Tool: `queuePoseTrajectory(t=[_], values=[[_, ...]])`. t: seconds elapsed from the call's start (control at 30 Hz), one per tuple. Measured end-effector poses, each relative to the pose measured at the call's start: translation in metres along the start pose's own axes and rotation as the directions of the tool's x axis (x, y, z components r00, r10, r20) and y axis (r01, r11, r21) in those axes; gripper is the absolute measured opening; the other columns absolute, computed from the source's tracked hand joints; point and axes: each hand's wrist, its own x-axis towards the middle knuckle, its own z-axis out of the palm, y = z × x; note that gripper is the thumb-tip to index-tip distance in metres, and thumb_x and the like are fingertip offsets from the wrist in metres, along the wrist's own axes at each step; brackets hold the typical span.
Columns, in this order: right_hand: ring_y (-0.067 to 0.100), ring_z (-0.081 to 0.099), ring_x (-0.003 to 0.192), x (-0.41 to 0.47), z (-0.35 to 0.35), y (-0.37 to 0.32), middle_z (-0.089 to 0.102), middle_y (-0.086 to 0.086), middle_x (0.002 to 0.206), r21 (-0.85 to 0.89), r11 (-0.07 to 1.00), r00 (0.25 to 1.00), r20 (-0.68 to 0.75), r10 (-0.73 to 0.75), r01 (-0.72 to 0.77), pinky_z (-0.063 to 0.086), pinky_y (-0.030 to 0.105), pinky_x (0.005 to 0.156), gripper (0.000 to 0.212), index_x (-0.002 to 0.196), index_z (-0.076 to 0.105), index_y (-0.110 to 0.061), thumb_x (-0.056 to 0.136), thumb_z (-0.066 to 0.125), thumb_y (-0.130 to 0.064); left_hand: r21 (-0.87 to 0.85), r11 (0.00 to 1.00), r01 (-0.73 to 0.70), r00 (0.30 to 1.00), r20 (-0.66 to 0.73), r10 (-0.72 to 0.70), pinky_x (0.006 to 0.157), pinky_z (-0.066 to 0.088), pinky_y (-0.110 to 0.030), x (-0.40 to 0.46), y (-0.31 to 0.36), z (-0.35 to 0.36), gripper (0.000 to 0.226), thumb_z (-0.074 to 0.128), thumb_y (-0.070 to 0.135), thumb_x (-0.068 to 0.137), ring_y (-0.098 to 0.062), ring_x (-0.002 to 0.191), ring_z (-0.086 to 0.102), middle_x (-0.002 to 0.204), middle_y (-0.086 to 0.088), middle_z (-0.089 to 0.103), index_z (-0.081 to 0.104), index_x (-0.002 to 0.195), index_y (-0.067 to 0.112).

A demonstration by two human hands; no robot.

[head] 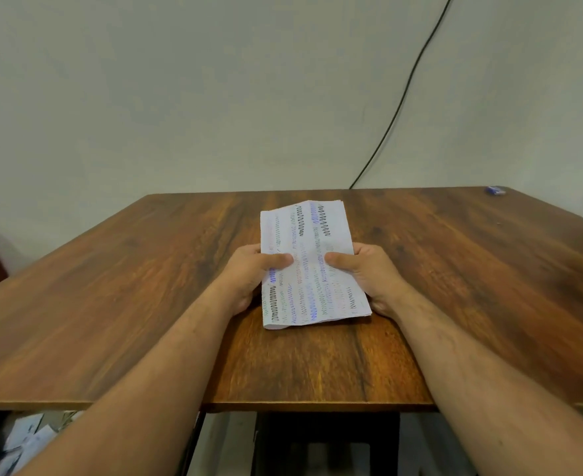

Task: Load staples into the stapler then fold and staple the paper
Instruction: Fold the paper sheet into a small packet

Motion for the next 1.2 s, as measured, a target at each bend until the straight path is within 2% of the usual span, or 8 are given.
queuePoseTrajectory(t=[0.13,0.3,0.47,0.87,0.97,1.1,1.2], values=[[0.036,0.075,0.1,-0.0004,-0.003,-0.0002,0.077,0.016,0.111,0.066,0.998,1.0,-0.017,-0.008,0.009,0.06,0.05,0.083,0.026,0.117,0.07,-0.003,0.092,0.065,0.001,-0.052,0.999,-0.01,0.999,-0.046,0.007,0.072,0.062,-0.041,0.0024,-0.0031,0.0091,0.022,0.065,0.017,0.097,-0.03,0.09,0.078,0.103,-0.011,0.079,0.069,0.116,0.006],[0.037,0.073,0.105,0.0015,-0.003,0.0017,0.075,0.017,0.115,0.045,0.999,1.0,0.005,0.002,-0.002,0.056,0.055,0.094,0.026,0.118,0.07,-0.003,0.093,0.069,-0.008,-0.132,0.99,-0.053,0.998,-0.046,0.047,0.069,0.063,-0.041,-0.0021,-0.0061,0.0065,0.021,0.065,0.012,0.096,-0.031,0.089,0.078,0.101,-0.012,0.079,0.068,0.114,0.002],[0.036,0.074,0.103,0.0034,-0.0027,0.0014,0.076,0.018,0.113,0.036,0.999,1.0,-0.02,0.019,-0.018,0.057,0.054,0.092,0.022,0.114,0.072,-0.002,0.094,0.066,-0.006,-0.153,0.987,-0.043,0.998,-0.047,0.036,0.066,0.063,-0.038,-0.0059,-0.0033,0.0077,0.019,0.063,0.012,0.097,-0.032,0.09,0.077,0.103,-0.013,0.079,0.068,0.113,0.003],[0.033,0.076,0.096,0.0082,-0.0041,0.0036,0.078,0.014,0.106,0.04,0.999,0.999,-0.042,0.004,-0.002,0.06,0.048,0.084,0.019,0.112,0.073,-0.005,0.095,0.065,-0.006,-0.2,0.979,-0.038,0.998,-0.062,0.026,0.078,0.064,-0.046,0.001,-0.007,0.0029,0.022,0.06,0.013,0.099,-0.036,0.095,0.076,0.109,-0.02,0.076,0.069,0.114,-0.001],[0.032,0.077,0.094,0.0096,-0.0039,0.0052,0.079,0.013,0.104,0.037,0.999,0.998,-0.062,-0.009,0.012,0.06,0.047,0.082,0.016,0.109,0.073,-0.005,0.095,0.065,-0.006,-0.217,0.975,-0.046,0.997,-0.077,0.03,0.085,0.061,-0.052,-0.0002,-0.0073,0.0039,0.027,0.059,0.018,0.1,-0.038,0.099,0.075,0.111,-0.021,0.076,0.068,0.115,-0.002],[0.032,0.076,0.095,0.0073,-0.0031,0.0046,0.079,0.013,0.105,0.025,1.0,0.998,-0.058,-0.004,0.005,0.06,0.048,0.083,0.017,0.109,0.074,-0.005,0.095,0.065,-0.005,-0.208,0.977,-0.053,0.994,-0.107,0.031,0.084,0.06,-0.052,-0.0033,-0.0048,0.0064,0.033,0.052,0.033,0.103,-0.037,0.097,0.076,0.106,-0.015,0.078,0.069,0.114,0.006],[0.033,0.076,0.097,0.0055,-0.0044,0.0035,0.078,0.014,0.106,0.019,1.0,0.999,-0.049,0.015,-0.014,0.06,0.05,0.085,0.017,0.108,0.074,-0.004,0.094,0.064,-0.003,-0.218,0.974,-0.066,0.99,-0.133,0.037,0.086,0.059,-0.054,-0.0049,-0.0048,0.0072,0.03,0.054,0.031,0.102,-0.036,0.095,0.076,0.107,-0.015,0.078,0.071,0.114,0.008]])
